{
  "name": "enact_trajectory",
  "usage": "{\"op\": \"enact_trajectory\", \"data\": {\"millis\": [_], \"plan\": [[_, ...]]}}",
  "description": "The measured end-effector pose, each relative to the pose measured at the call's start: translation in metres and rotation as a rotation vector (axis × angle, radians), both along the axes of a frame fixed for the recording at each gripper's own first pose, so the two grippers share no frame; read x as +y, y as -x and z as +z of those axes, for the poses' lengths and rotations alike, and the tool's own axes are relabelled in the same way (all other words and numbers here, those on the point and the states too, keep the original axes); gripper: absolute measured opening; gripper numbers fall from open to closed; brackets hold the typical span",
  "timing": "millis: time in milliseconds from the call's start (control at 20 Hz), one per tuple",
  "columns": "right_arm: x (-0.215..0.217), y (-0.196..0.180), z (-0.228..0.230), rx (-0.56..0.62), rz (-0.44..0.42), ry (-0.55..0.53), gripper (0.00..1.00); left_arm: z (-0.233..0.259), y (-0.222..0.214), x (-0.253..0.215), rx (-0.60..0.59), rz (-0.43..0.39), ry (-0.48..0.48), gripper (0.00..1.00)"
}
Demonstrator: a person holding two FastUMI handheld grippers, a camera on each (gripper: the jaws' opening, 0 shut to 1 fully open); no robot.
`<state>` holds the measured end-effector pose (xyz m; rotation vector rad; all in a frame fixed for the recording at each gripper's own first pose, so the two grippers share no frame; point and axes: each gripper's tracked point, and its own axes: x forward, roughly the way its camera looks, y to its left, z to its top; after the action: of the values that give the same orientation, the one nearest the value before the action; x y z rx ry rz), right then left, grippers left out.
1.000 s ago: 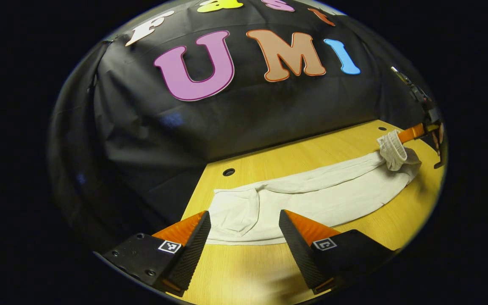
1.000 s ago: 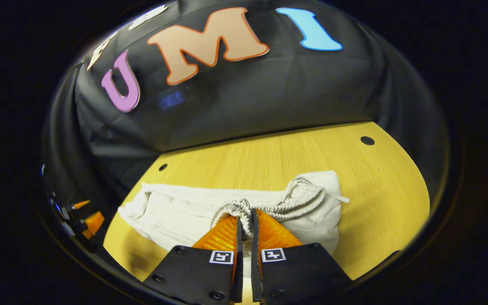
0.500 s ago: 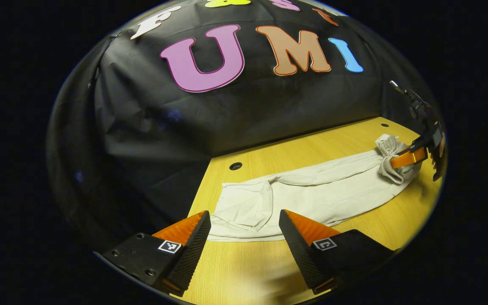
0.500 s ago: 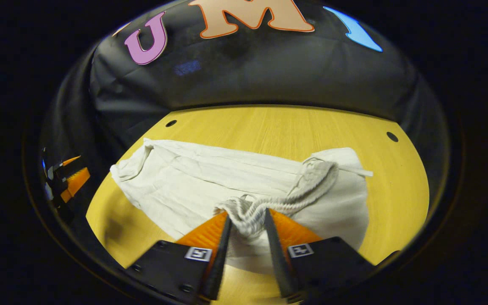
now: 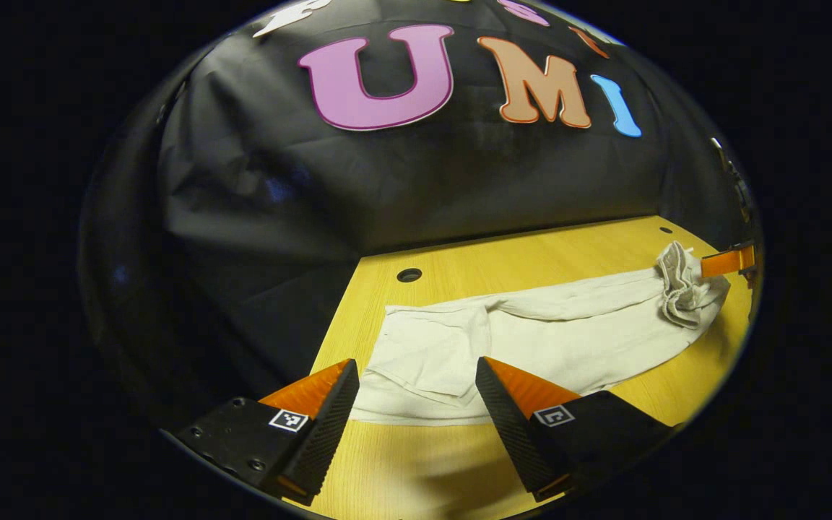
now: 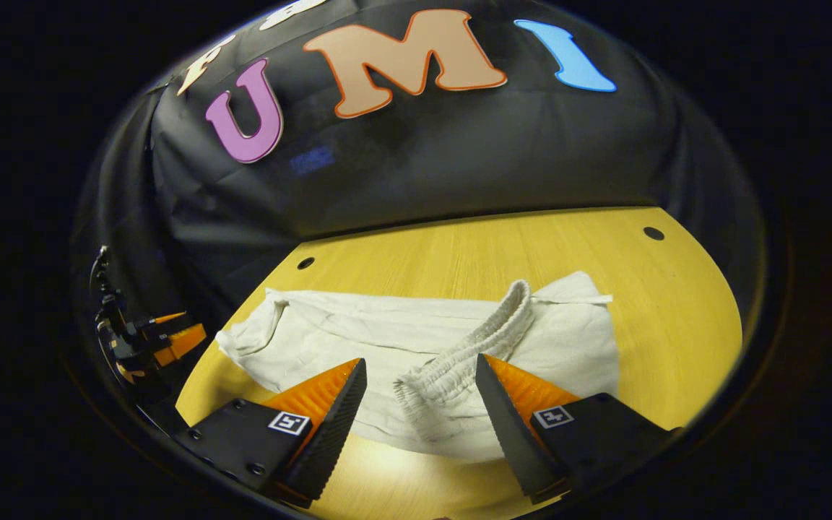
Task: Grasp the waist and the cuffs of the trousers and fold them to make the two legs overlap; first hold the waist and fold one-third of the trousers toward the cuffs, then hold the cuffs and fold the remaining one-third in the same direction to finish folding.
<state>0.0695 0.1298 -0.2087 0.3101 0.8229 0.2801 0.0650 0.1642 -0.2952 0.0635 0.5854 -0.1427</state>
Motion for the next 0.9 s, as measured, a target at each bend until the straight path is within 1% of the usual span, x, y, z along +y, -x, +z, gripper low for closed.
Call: {"op": "enact_trajectory", "data": {"millis": [200, 300, 500, 700, 750, 800, 850, 900], "plan": [[-0.032, 0.008, 0.007, -0.005, -0.073, 0.036, 0.96, -0.031, -0.021, 0.014, 0.056, 0.026, 0.114, 0.96], [-0.045, 0.018, 0.006, 0.007, -0.094, 0.061, 0.97, -0.051, -0.030, 0.023, 0.093, 0.045, 0.143, 0.96], [-0.062, 0.032, 0.000, 0.035, -0.122, 0.093, 0.96, -0.087, -0.038, 0.030, 0.165, 0.042, 0.152, 0.97], [-0.067, 0.034, 0.001, 0.040, -0.150, 0.094, 0.97, -0.111, -0.039, 0.024, 0.226, 0.028, 0.156, 0.97], [-0.067, 0.034, 0.002, 0.039, -0.154, 0.092, 0.92, -0.116, -0.038, 0.023, 0.238, 0.028, 0.156, 0.97], [-0.068, 0.034, 0.002, 0.039, -0.156, 0.091, 0.92, -0.119, -0.037, 0.022, 0.251, 0.030, 0.154, 0.97], [-0.069, 0.034, 0.002, 0.039, -0.157, 0.095, 0.96, -0.119, -0.038, 0.022, 0.246, 0.030, 0.152, 0.97], [-0.069, 0.035, 0.002, 0.040, -0.157, 0.098, 0.96, -0.119, -0.040, 0.021, 0.238, 0.029, 0.155, 0.98]]}}
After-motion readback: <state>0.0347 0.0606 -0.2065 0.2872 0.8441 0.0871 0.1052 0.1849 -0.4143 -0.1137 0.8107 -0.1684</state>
